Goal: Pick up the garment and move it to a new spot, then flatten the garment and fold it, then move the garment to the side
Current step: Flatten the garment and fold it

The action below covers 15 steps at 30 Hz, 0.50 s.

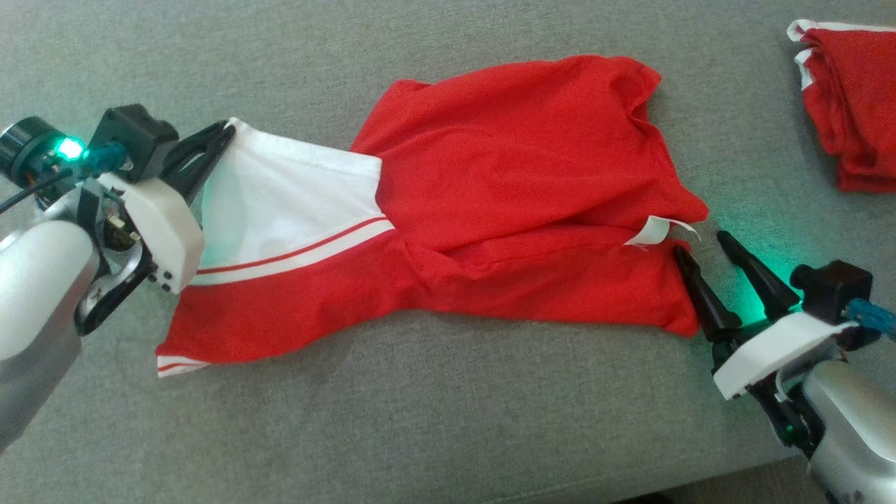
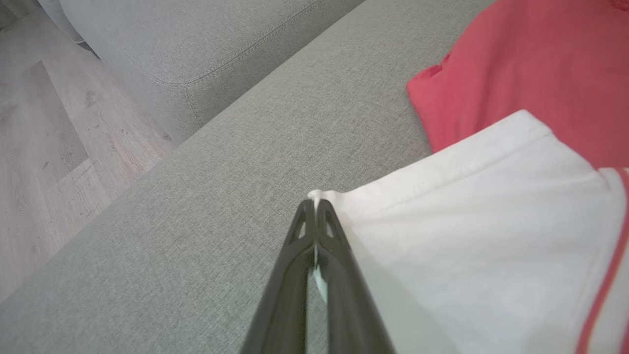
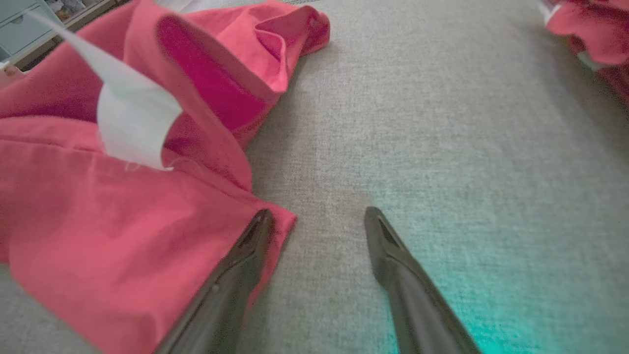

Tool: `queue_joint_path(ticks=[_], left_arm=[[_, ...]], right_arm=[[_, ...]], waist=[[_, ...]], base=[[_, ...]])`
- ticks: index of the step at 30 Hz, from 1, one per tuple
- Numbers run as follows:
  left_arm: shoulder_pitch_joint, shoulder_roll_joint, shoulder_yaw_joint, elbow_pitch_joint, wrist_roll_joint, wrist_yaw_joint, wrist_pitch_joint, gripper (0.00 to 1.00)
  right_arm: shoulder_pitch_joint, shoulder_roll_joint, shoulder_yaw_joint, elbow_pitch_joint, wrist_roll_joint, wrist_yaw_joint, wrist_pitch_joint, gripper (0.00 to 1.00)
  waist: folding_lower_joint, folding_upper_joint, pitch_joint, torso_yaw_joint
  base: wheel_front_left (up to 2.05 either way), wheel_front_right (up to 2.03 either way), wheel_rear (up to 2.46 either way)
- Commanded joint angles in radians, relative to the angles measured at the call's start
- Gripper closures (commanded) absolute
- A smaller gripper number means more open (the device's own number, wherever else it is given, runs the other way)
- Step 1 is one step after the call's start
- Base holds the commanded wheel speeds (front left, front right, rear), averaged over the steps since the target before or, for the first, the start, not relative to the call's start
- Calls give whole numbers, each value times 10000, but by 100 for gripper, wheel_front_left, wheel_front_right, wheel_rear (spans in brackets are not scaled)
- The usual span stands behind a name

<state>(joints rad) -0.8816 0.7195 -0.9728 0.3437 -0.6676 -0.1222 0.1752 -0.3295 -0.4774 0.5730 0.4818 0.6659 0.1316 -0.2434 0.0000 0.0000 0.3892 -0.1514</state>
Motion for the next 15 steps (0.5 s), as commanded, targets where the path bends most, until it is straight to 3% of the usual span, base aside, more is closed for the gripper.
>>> queue_joint_path(ticks=[1, 2, 10, 11, 12, 13, 14, 15], left_arm=[[-531, 461, 414, -238, 73, 72, 8, 100], [-537, 466, 408, -271, 78, 75, 3, 100], [-514, 435, 354, -540, 90, 136, -84, 100], [-515, 428, 352, -564, 94, 145, -109, 100], [-513, 418, 349, -585, 96, 154, -135, 100], [-508, 406, 348, -600, 95, 165, -164, 100], [-500, 395, 349, -611, 97, 181, -204, 100], [-484, 378, 342, -611, 98, 191, -243, 100]], right_arm=[[65, -246, 327, 55, -61, -9, -6, 4], [-8, -277, 473, 111, -129, -9, -21, 0], [-417, -551, 1810, 511, -702, -9, -19, 0], [-432, -591, 1953, 544, -713, -9, 31, 12], [-453, -648, 2109, 574, -755, -9, 78, 49], [-472, -699, 2240, 598, -805, -9, 103, 70], [-491, -733, 2326, 616, -829, -9, 101, 100], [-502, -762, 2406, 633, -850, -9, 97, 100]], waist=[[0, 0, 11, 32], [0, 0, 16, 46], [0, 0, 21, 199], [0, 0, 23, 224], [0, 0, 21, 250], [0, 0, 17, 274], [0, 0, 6, 294], [0, 0, -16, 318]], base=[[0, 0, 0], [0, 0, 0], [0, 0, 0], [0, 0, 0], [0, 0, 0], [0, 0, 0], [0, 0, 0], [0, 0, 0]])
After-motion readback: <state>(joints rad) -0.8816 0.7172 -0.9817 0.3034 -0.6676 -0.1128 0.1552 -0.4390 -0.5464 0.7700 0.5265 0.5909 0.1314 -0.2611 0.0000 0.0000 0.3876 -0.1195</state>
